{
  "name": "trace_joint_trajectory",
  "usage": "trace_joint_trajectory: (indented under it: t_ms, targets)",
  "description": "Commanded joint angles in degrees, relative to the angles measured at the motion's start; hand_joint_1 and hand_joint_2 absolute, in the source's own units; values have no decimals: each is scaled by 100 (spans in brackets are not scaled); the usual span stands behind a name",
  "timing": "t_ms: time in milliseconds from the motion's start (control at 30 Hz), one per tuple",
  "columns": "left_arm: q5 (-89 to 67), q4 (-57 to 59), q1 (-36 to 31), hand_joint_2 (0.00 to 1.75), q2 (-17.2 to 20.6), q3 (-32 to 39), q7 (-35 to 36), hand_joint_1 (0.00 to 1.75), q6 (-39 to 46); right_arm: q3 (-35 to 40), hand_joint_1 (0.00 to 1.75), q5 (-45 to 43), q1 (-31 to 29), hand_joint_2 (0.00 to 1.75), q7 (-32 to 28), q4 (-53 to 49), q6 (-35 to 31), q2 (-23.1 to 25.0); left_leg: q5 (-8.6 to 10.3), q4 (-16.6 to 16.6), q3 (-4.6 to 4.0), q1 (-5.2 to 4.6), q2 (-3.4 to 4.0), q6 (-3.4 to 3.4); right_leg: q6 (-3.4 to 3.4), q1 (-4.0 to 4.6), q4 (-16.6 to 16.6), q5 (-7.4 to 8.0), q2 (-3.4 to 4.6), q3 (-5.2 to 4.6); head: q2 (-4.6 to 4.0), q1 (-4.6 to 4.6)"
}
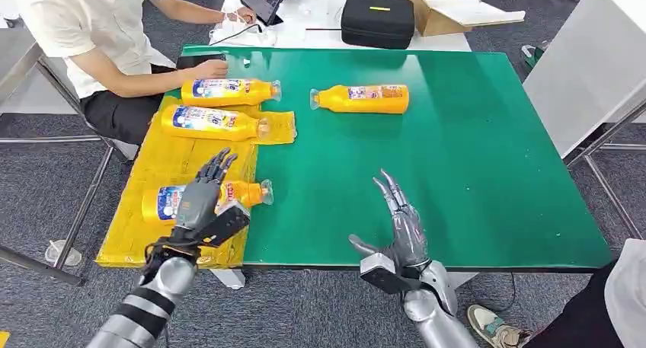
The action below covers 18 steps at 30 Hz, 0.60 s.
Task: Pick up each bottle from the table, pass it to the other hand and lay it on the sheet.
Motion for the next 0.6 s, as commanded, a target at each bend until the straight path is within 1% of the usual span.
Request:
trace_joint_trajectory:
  t_ms: [33,67,100,133,167,200,233,267,300,367,400,467,500,533,567,600]
  targets:
    - [-10,-1006,410,175,-142,-739,-71,0,678,-411,0,1013,-662,175,709,1006,-216,-259,-17,4,42,-1,8,7,-13,4,1,-15,-5,43,0,0]
    - [54,-1025,424,175,-132,-762,-23,0,614,-390,0,1440,-801,175,1268,1261,-180,-332,-15,3,40,-2,9,7,-13,3,0,-13,-4,41,0,2]
    - [128,-1032,432,175,-119,-787,19,0,507,-354,0,1727,-932,175,1538,1431,-68,-474,-15,2,39,2,16,5,-15,7,-1,-10,5,38,0,0]
    - [128,-1030,435,175,-114,-788,19,0,505,-373,0,1724,-956,175,1537,1450,-60,-506,-3,-2,16,-2,12,3,-6,1,-3,1,6,14,0,-4]
    - [128,-1030,435,175,-114,-788,19,0,505,-373,0,1724,-956,175,1537,1450,-60,-506,-8,-1,28,-1,21,4,-9,2,-3,0,10,22,0,-2]
    - [297,-996,440,175,-154,-758,49,0,339,-398,0,2007,-1118,175,1890,1771,-119,-528,-11,0,36,1,11,6,-11,6,-5,-5,-1,34,0,2]
    - [354,-975,475,175,-210,-760,68,0,295,-430,0,2096,-1213,175,1995,1915,-109,-566,-3,-1,24,0,1,4,-7,3,-3,-3,-10,23,0,-2]
    - [527,-915,526,175,-328,-696,124,0,226,-469,0,2301,-1358,175,2187,2189,-225,-589,-3,-3,30,-2,6,7,-8,2,-6,-2,-6,29,0,2]
    - [982,-859,669,175,-579,-548,282,0,-3,-531,0,2447,-1463,175,2407,2426,-202,-627,-8,0,37,0,6,9,-10,5,-5,-7,-5,38,0,2]
    - [1442,-810,797,175,-802,-551,460,0,-330,-646,0,2439,-1474,175,2509,2560,-153,-678,-10,-3,40,-4,13,11,-4,1,-9,-5,3,39,0,-2]
    - [1709,-759,901,175,-946,-585,580,0,-467,-663,0,2498,-1472,175,2640,2645,-11,-752,-4,-2,26,-3,4,9,0,0,-7,-2,-5,27,0,0]
    - [1734,-683,928,175,-968,-729,589,0,-452,-686,0,2511,-1464,175,2652,2688,32,-805,-12,-3,43,-5,-5,12,-4,-1,-10,-12,-17,51,0,0]
    - [1798,-627,895,175,-971,-849,546,0,-478,-699,0,2541,-1561,175,2668,2771,64,-813,-5,-2,24,-4,-7,8,-1,-2,-7,-5,-14,30,0,0]
    - [1798,-626,893,175,-983,-859,546,0,-480,-700,0,2540,-1580,175,2668,2774,74,-814,-12,-1,36,-4,-2,9,-5,0,-7,-10,-11,41,0,-2]
    - [1847,-588,872,175,-992,-884,552,0,-499,-696,0,2555,-1638,175,2672,2821,105,-811,-5,-2,21,-8,-1,8,-2,-5,-5,-3,-7,23,0,-2]
    - [1878,-564,846,175,-988,-935,555,0,-522,-676,0,2595,-1707,175,2677,2887,99,-799,-11,0,28,-10,1,10,-5,-7,-3,-9,-8,32,0,0]
